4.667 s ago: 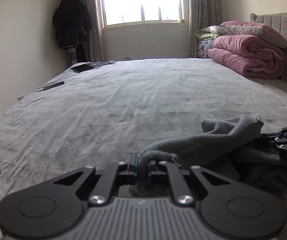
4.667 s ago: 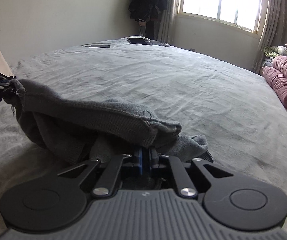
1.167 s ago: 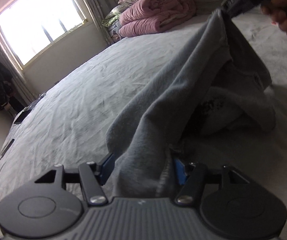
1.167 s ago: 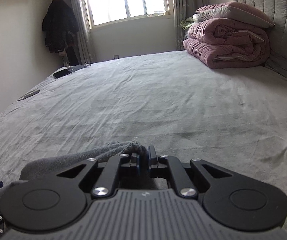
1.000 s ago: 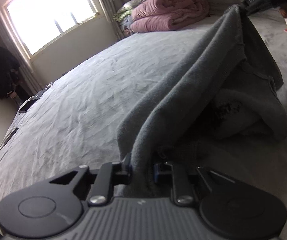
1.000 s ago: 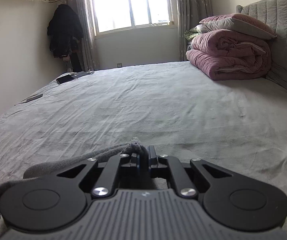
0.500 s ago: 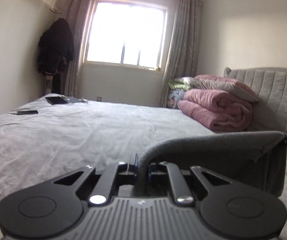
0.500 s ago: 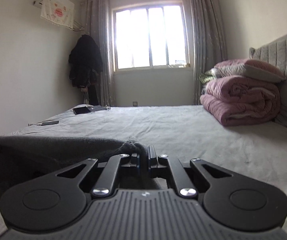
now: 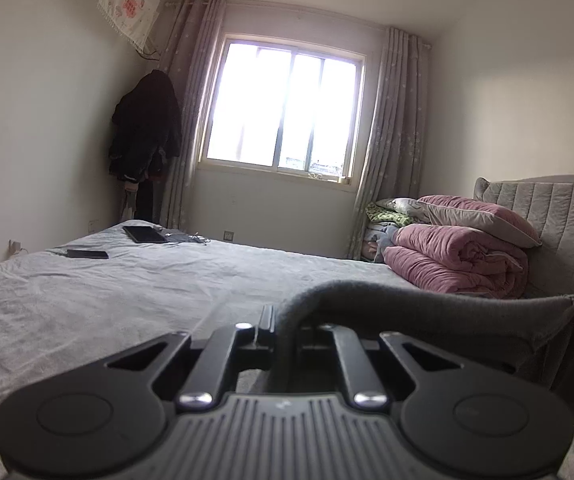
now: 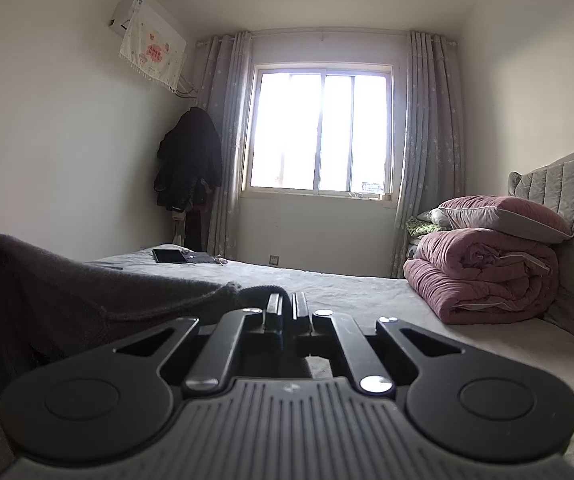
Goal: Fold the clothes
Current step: 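Raise the held sweater high with both grippers to shake it out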
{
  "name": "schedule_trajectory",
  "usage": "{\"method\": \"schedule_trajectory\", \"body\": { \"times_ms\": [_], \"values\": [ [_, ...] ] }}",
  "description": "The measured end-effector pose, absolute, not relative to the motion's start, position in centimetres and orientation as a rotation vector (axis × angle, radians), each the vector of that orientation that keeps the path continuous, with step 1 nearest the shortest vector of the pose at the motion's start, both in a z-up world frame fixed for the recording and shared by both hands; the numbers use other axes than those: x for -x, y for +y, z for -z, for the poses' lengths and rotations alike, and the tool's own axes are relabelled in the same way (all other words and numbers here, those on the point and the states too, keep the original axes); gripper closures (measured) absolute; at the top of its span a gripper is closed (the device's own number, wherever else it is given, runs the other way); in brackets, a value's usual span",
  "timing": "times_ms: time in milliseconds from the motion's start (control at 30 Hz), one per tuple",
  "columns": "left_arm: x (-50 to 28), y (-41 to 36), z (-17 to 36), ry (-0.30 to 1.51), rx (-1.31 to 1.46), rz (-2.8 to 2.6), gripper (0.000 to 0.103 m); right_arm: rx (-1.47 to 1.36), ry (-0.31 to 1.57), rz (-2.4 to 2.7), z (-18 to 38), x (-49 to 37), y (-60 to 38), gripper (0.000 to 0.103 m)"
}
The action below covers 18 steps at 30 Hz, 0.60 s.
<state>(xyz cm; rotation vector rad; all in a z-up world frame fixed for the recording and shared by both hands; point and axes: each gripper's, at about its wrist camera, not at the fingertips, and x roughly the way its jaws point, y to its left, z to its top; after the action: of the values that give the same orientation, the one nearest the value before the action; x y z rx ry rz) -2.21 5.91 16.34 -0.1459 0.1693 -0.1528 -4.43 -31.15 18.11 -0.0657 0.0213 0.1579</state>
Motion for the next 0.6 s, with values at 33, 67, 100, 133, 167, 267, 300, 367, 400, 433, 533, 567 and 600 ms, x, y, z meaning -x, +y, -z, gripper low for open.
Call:
{"method": "schedule_trajectory", "body": {
  "times_ms": [33,67,100,133,167,267,300,367,400,433,533,567,600],
  "values": [
    [2.2,5.9,-16.3,0.17,0.142,0.153,0.095,0.066,0.01,-0.157,-18.3,4.8,-31.1,0.101],
    [2.4,5.8,-16.4,0.165,0.13,0.16,0.095,0.078,-0.002,-0.151,-18.3,5.0,-30.8,0.102],
    [2.6,5.7,-16.4,0.16,0.119,0.166,0.095,0.091,-0.014,-0.144,-18.4,5.3,-30.6,0.102],
    [2.8,5.6,-16.5,0.155,0.108,0.172,0.095,0.102,-0.025,-0.138,-18.5,5.6,-30.5,0.102],
    [3.1,5.5,-16.5,0.149,0.099,0.179,0.095,0.105,-0.033,-0.129,-18.6,5.8,-30.5,0.102],
    [3.7,5.4,-16.7,0.127,0.095,0.196,0.095,0.105,-0.056,-0.096,-18.8,6.3,-30.9,0.102],
    [3.8,5.3,-16.7,0.125,0.095,0.2,0.095,0.112,-0.064,-0.085,-18.7,6.4,-31.0,0.102],
    [4.0,5.2,-16.8,0.121,0.094,0.207,0.095,0.128,-0.076,-0.061,-18.6,6.6,-31.0,0.102],
    [4.1,5.0,-16.8,0.118,0.091,0.211,0.095,0.137,-0.081,-0.047,-18.5,6.6,-30.9,0.102],
    [4.3,4.9,-16.9,0.114,0.089,0.213,0.095,0.145,-0.09,-0.034,-18.4,6.7,-30.9,0.102],
    [4.9,4.6,-17.4,0.089,0.091,0.21,0.095,0.175,-0.126,0.003,-18.4,7.0,-30.7,0.102],
    [5.3,4.6,-17.7,0.078,0.095,0.208,0.095,0.189,-0.142,0.013,-18.4,7.2,-30.6,0.102],
    [5.6,4.6,-18.1,0.065,0.101,0.204,0.095,0.204,-0.159,0.023,-18.5,7.3,-30.5,0.102]
  ]
}}
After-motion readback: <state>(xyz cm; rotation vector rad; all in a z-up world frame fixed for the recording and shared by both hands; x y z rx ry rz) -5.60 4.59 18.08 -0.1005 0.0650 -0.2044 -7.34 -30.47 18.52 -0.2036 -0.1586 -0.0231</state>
